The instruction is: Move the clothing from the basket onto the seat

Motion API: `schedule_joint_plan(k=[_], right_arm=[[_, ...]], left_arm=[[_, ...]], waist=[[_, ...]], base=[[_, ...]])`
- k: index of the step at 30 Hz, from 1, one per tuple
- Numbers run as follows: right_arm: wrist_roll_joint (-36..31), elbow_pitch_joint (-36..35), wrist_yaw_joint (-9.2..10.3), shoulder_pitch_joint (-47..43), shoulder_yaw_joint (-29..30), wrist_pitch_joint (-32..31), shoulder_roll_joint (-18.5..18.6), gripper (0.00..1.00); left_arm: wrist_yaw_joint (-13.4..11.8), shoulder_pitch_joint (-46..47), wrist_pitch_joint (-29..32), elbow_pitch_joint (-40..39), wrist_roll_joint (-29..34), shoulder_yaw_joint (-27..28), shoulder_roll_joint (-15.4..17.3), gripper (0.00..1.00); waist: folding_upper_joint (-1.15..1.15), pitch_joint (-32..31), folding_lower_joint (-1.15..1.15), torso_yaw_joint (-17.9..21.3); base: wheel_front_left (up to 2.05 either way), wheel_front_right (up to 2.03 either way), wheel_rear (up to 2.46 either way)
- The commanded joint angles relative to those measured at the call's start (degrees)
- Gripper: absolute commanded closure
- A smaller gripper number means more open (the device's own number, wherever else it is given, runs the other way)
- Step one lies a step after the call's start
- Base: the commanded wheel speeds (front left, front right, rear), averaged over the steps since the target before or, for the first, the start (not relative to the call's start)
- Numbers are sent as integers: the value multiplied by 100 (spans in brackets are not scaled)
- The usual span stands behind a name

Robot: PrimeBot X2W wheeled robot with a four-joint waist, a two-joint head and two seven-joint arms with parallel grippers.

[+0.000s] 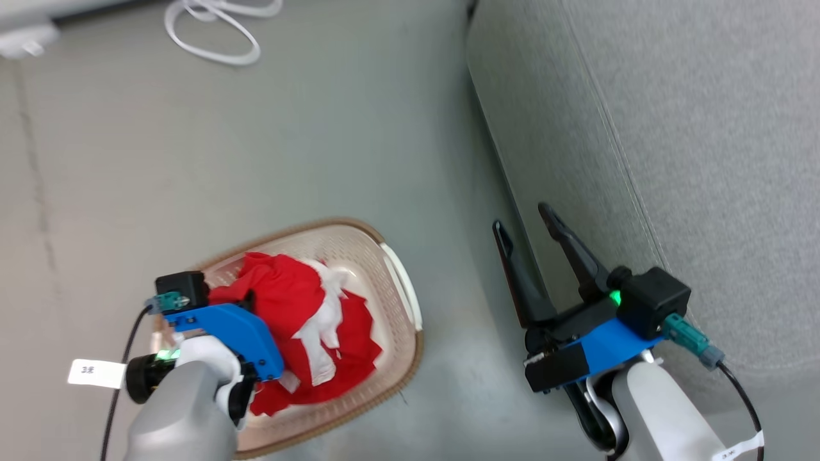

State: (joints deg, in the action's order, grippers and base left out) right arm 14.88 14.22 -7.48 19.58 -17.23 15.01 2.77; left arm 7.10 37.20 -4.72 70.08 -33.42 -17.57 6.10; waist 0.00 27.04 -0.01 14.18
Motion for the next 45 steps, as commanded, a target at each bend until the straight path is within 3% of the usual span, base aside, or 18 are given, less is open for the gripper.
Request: schedule_joint_plan(k=[1, 10, 24, 38, 45], right_arm=[[-61, 52, -3, -109, 10, 25, 19, 0], [-225, 344, -3, -487, 206, 23, 18, 0], [-291, 338, -3, -901, 126, -233, 19, 0], [-366, 58, -3, -1168, 141, -529, 19, 0], [-368, -28, -3, -1200, 142, -587, 19, 0]], left_arm=[[27, -64, -29, -77, -37, -49, -29, 100], [40, -267, 176, -1258, -439, -697, -235, 100], [42, 97, 565, -3012, -788, -1401, -230, 100], [39, 716, 843, -3904, -842, -2024, -312, 100], [-101, 771, 817, -4179, -1070, -2471, -314, 100]], waist=[[0, -553, 1, -367], [0, -1463, 1, -849], [0, -2327, 1, -1177], [0, -2610, 1, -1288], [0, -2597, 1, -1220]], base=[[0, 0, 0], [0, 0, 0], [0, 0, 0], [0, 0, 0], [0, 0, 0]])
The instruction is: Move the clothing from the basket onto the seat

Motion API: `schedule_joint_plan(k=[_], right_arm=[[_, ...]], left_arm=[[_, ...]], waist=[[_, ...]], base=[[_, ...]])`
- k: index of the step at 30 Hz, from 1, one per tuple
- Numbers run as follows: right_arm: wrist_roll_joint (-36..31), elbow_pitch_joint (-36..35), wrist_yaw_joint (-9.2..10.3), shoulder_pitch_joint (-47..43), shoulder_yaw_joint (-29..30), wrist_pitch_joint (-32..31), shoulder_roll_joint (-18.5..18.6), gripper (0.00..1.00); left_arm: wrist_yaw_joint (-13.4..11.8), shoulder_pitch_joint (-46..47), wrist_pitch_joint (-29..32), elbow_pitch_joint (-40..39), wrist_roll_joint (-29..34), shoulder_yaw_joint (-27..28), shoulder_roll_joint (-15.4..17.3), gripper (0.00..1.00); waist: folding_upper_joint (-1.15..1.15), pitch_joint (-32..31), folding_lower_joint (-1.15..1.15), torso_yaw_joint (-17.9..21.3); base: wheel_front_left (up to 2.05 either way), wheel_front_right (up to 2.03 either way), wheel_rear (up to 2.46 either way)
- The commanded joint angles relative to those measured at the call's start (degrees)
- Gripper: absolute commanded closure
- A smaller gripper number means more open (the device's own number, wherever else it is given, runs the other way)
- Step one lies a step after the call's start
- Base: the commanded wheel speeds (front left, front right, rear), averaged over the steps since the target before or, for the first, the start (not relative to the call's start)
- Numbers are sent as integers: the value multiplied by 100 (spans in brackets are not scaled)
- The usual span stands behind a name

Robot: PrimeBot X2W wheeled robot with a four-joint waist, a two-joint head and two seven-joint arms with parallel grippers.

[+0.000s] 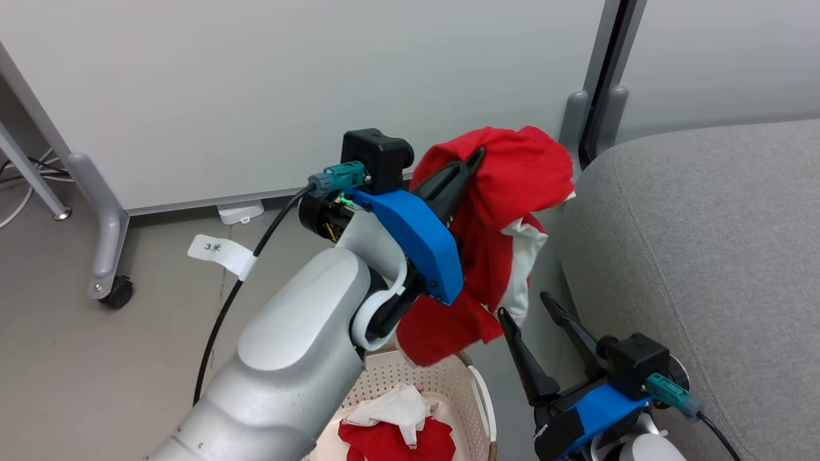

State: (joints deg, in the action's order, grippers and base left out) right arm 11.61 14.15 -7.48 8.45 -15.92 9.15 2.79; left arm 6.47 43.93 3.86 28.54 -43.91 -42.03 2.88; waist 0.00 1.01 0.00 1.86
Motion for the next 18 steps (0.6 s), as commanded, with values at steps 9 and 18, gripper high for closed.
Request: schedule_joint_plan(k=[9, 18], right_arm=[[-17, -60, -3, -88, 89, -29, 18, 0], [-66, 86, -3, 329, 303, -129, 17, 0]], left_arm=[[-193, 186, -112, -35, -231, -364, 5, 100], [-276, 289, -107, -172, -402, -655, 4, 100]], waist=[[0, 65, 0, 57], [0, 237, 0, 15]], base=[[0, 0, 0], [0, 0, 0]])
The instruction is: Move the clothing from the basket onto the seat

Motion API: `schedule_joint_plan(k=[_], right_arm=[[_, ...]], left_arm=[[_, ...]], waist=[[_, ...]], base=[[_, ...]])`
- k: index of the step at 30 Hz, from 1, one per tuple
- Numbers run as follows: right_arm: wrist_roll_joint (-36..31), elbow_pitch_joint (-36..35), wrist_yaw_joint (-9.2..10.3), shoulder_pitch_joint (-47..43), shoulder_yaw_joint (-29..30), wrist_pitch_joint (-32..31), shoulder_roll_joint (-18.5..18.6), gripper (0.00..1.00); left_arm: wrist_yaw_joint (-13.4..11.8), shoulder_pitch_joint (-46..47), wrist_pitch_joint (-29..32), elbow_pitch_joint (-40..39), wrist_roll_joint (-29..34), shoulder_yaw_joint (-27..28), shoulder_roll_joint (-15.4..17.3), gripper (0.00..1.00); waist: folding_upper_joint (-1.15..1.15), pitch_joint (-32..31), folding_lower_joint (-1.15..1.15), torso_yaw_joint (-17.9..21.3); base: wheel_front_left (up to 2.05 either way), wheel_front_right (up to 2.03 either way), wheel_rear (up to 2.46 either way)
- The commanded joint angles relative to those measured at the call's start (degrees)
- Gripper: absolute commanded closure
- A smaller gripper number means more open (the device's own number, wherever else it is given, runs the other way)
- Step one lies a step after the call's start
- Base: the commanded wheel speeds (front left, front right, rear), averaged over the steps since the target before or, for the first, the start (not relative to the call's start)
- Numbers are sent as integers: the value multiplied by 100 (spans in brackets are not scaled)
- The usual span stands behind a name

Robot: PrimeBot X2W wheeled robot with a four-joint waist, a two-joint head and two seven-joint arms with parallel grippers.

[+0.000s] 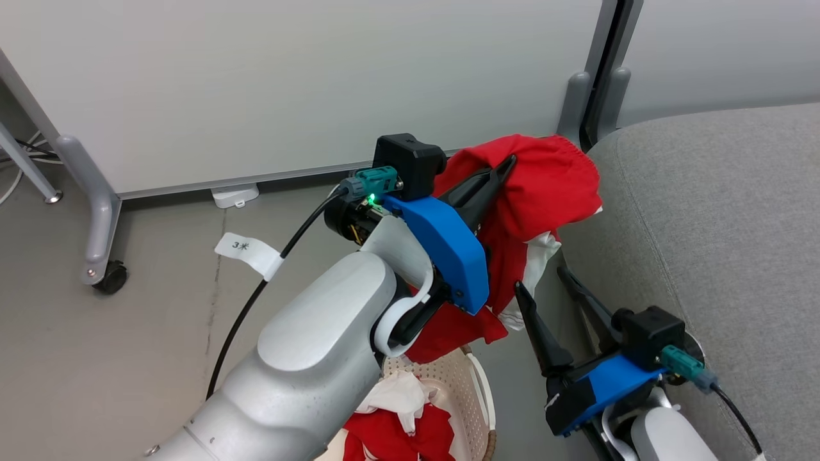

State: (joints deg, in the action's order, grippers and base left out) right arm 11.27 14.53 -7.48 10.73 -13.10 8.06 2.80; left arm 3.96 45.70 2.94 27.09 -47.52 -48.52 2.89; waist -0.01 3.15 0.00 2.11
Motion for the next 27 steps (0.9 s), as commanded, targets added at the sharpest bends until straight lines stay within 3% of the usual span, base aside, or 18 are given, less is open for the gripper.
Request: schedule_joint_plan(k=[1, 13, 24, 25, 26, 27], right_arm=[[-21, 102, -3, 174, 35, -44, 16, 0], [-45, 1108, -3, 1017, 77, -188, 15, 0], [172, 1986, -3, 1671, -471, 33, 16, 0], [207, 2053, -3, 1706, -498, 56, 16, 15], [227, 2119, -3, 1739, -517, 76, 16, 59], [266, 2171, -3, 1769, -523, 113, 16, 85]], left_arm=[[-32, 121, -20, -36, -42, -27, 3, 100], [-54, 256, -53, -162, -209, -300, 1, 100], [-131, 313, -76, -322, -439, -541, 2, 100], [-129, 320, -76, -325, -445, -558, 2, 100], [-137, 329, -84, -319, -459, -572, 2, 100], [-144, 342, -92, -307, -472, -584, 2, 100]], waist=[[1, 41, 0, -16], [1, 140, 0, -138], [1, 90, 0, -184], [1, 85, 0, -188], [1, 80, 0, -192], [1, 78, 0, -194]], base=[[0, 0, 0], [0, 0, 0], [0, 0, 0], [0, 0, 0], [0, 0, 0], [0, 0, 0]])
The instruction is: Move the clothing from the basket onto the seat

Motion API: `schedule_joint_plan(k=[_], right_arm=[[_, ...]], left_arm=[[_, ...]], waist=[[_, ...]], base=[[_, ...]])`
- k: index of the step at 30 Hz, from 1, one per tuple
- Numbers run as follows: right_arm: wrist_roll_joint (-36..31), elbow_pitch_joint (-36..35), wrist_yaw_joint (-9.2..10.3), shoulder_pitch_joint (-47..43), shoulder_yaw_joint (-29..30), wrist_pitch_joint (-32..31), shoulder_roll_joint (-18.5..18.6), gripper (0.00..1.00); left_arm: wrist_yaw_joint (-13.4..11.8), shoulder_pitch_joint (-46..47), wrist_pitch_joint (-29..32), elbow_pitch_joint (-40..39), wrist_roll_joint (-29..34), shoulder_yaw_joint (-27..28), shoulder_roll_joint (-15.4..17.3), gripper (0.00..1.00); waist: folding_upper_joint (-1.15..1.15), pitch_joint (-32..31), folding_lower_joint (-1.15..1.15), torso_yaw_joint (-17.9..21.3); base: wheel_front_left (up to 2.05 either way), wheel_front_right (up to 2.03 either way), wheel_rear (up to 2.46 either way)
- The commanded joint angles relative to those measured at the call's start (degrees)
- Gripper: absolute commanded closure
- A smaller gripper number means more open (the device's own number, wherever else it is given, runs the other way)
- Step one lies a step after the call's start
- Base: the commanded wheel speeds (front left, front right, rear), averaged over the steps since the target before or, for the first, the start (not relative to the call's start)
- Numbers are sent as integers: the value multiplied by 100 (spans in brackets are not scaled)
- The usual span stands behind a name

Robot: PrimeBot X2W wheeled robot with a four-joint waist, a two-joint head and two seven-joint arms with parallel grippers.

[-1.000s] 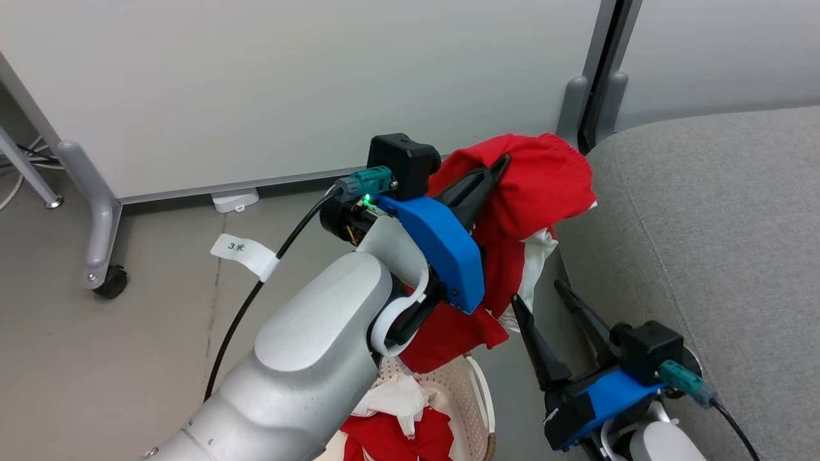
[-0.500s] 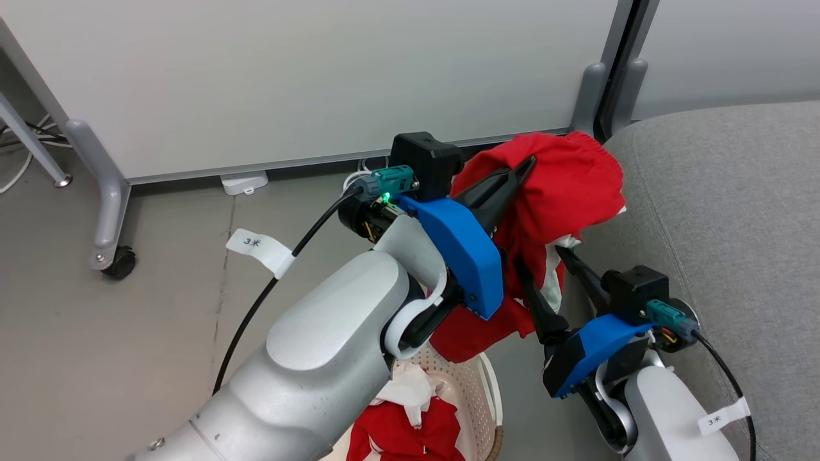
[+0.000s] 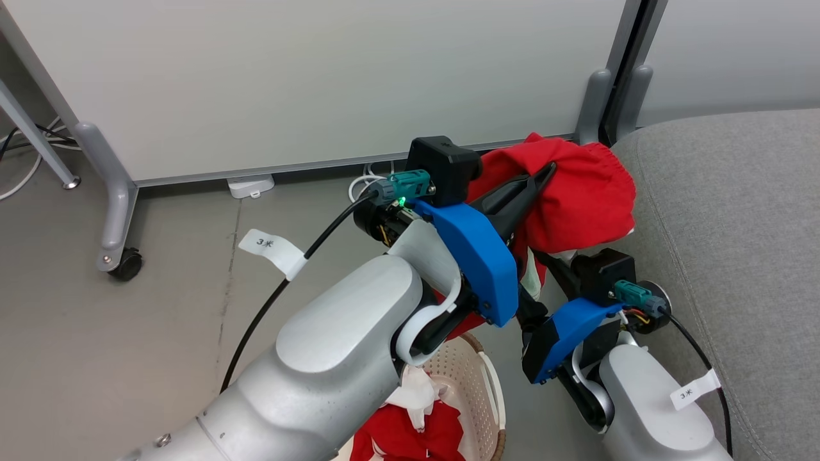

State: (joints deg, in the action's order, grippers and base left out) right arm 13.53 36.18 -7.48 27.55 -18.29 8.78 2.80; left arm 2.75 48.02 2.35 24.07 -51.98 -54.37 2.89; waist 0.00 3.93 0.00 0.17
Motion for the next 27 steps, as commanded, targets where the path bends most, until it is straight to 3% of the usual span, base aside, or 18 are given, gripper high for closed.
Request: schedule_joint_plan(k=[1, 23, 24, 25, 26, 27], right_arm=[[54, 58, -3, 112, -10, 76, 16, 100], [76, 209, -3, 25, -83, 448, 16, 100], [80, 199, -3, 11, -89, 450, 16, 100], [83, 192, -3, -5, -94, 445, 16, 100], [86, 186, -3, -16, -96, 444, 16, 100], [94, 180, -3, -26, -100, 441, 16, 100]], left_arm=[[-21, 122, -44, 10, -35, -9, 2, 100], [-169, -2, -240, 382, -119, 112, 111, 100], [-173, -10, -256, 389, -121, 111, 112, 96], [-151, -12, -302, 376, -100, 115, 120, 58], [-129, -22, -367, 367, -78, 123, 136, 0], [-141, -74, -353, 398, -125, 135, 145, 0]], waist=[[0, -3, 0, -2], [0, -24, 0, 121], [0, -31, 0, 131], [0, -40, 0, 141], [0, -48, 0, 151], [0, -57, 0, 162]], base=[[0, 0, 0], [0, 0, 0], [0, 0, 0], [0, 0, 0], [0, 0, 0], [0, 0, 0]])
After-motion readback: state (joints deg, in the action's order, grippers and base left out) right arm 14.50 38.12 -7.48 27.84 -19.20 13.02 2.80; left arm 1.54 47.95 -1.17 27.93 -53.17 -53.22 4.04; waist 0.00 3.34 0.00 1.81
